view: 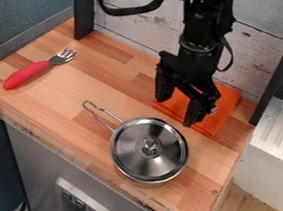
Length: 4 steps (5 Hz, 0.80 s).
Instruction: Moved the orange object to the upper left side of the table
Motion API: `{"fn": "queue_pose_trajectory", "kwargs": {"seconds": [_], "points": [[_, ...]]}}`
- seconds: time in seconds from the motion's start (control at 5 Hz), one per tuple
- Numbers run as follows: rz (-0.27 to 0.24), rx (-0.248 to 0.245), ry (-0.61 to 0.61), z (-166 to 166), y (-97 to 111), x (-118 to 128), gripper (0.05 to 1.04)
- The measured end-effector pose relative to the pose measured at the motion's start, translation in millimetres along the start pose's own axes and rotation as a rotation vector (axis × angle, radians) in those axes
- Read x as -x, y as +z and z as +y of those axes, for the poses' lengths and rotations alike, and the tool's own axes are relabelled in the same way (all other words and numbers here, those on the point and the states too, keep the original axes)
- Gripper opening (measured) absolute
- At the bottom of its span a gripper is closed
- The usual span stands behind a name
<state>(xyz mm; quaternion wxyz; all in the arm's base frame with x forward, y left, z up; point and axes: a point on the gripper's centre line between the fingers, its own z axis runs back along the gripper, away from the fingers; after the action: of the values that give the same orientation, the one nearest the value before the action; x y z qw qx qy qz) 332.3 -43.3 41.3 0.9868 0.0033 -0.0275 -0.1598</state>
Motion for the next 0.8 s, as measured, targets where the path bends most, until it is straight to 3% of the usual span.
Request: {"fn": "queue_pose_trajectory", "kwargs": {"seconds": [0.4,0.8], "points": [[-0.074,-0.048,0.141,11.7,-17.1,-29.3,1.001],[-0.081,-0.026,0.233,21.2,-39.0,-42.2,1.001]]}}
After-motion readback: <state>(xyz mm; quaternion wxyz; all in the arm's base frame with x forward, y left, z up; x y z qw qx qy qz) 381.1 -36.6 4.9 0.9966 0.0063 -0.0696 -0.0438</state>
